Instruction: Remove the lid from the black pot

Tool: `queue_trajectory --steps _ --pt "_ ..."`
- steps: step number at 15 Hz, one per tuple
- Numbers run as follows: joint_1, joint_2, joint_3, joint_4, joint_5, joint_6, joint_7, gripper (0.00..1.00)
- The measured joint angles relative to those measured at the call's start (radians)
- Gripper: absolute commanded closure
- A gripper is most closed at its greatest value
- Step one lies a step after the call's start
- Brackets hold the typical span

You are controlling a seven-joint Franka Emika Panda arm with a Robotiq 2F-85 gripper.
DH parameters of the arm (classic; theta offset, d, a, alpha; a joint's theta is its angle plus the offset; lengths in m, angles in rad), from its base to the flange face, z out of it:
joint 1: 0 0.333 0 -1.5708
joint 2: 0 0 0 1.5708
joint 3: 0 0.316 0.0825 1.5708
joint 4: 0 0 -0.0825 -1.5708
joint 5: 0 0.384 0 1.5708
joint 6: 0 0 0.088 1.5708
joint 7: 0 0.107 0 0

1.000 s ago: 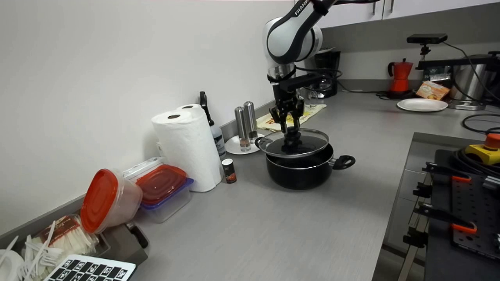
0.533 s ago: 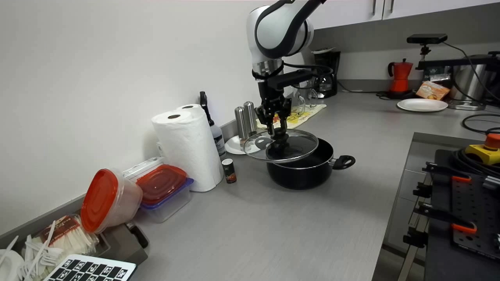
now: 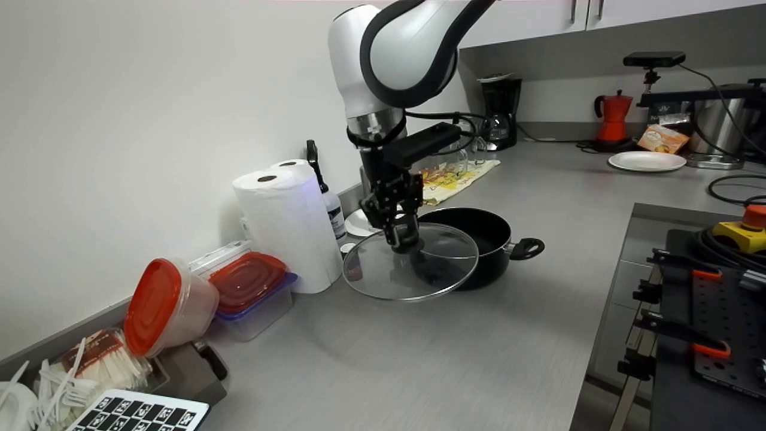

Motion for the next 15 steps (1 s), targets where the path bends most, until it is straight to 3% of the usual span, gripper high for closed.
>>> queue_trajectory --steps 4,8,15 --pt "0.065 0.032 0.026 0.005 -0.005 0.034 0.055 0.75" --pt "0.106 0.084 0.044 0.014 -0.005 0.158 0.098 0.75" --pt "0.165 0.238 0.005 0.025 -0.029 0.275 0.125 0.75"
